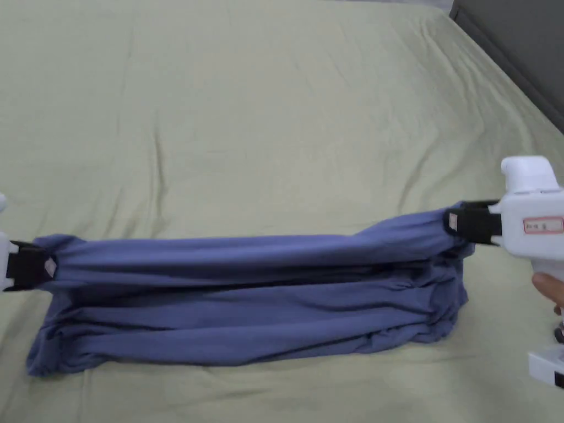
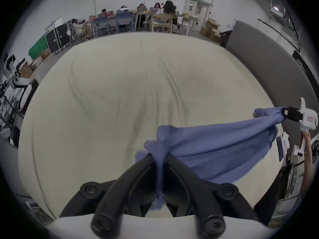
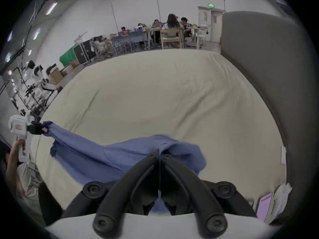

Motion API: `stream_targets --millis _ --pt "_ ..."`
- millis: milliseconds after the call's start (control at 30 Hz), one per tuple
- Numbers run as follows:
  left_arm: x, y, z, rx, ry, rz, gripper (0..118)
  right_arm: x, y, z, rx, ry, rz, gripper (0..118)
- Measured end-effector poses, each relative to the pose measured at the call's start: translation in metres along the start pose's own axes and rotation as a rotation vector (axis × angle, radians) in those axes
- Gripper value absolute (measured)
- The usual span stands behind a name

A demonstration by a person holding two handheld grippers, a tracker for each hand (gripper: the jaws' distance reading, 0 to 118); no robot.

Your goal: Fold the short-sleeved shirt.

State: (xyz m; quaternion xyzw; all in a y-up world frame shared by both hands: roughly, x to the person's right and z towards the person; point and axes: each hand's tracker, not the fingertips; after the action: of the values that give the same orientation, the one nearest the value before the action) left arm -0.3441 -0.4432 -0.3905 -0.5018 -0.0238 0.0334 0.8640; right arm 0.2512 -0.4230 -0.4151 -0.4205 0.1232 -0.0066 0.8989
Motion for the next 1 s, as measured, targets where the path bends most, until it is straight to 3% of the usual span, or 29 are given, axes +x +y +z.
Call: stream_targets --millis 200,500,533,567,600,633,733,867,933,1000 --pt "0.008 -0.052 -0.036 -0.160 0.023 -0.023 4 -0.003 -0.072 -0.011 -0.197 0.003 -0.011 2" --pt "0.019 -0.055 -0.055 -0.166 0.077 -0.042 5 0.011 -0.085 -0.045 -0.212 -0.024 -0.068 5" --pt "0.017 -0.057 -0.052 -0.146 0.072 0.001 19 0.009 -0.083 -0.044 -0.215 -0.034 -0.077 36" --pt "0.016 -0.056 -0.045 -0.118 0.032 0.034 41 0.006 -0.081 -0.039 -0.220 -0.040 -0.085 78" --pt "0.014 -0.057 -0.039 -0.103 0.009 0.063 69 0.001 -0.082 -0.035 -0.222 -0.047 -0.073 109" --pt "0.015 -0.057 -0.030 -0.094 0.019 0.065 87 -0.005 -0.083 -0.026 -0.197 -0.056 -0.051 118" --pt "0.023 -0.050 0.021 0.017 0.100 -0.002 87 -0.040 -0.070 0.024 -0.070 -0.095 0.005 118" --pt "0.037 -0.056 0.112 0.302 0.128 0.016 87 -0.090 -0.053 0.090 0.174 -0.126 0.048 118" --pt "0.049 -0.067 0.155 0.454 0.133 0.021 95 -0.109 -0.053 0.112 0.291 -0.149 0.079 118" --pt "0.054 -0.076 0.184 0.545 0.140 0.027 93 -0.126 -0.056 0.129 0.370 -0.157 0.084 109"
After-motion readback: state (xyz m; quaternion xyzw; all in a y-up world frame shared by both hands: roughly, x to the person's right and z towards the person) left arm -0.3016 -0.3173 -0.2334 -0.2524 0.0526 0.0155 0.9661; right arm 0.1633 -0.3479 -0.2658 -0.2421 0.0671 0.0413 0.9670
